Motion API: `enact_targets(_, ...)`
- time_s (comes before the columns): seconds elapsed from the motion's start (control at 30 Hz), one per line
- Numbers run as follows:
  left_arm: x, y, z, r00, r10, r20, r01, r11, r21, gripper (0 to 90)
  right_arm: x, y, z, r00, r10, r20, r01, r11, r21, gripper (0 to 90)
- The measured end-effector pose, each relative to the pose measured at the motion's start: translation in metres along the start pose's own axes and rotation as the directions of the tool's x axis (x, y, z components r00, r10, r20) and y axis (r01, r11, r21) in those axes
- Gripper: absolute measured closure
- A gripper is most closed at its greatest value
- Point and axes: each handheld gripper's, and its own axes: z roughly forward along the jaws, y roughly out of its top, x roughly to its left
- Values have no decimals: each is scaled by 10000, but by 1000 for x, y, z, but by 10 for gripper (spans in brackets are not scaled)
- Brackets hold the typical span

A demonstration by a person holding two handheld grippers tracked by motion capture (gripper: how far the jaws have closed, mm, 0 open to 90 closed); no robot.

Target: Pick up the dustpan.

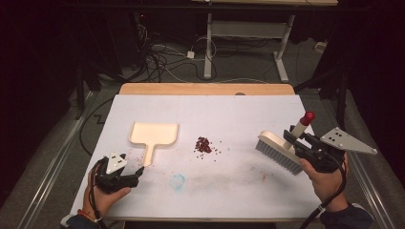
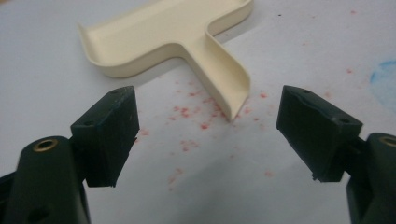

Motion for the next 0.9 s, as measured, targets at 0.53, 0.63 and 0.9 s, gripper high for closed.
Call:
enact_targets(0.53,13,42,65,9937,-1124,5,1110,9815,1559,321,9,-1,10,9981,-527,-325,540,9978,376,699)
enact_targets(0.63,18,42,67,9906,-1325,339,1255,9792,1595,365,10,-2,11,9979,-516,-399,533,9977,412,699)
enact_targets(0.9,19,41,64,9896,-1435,101,1401,9774,1584,608,14,-4,14,9963,-652,-562,685,9959,587,699)
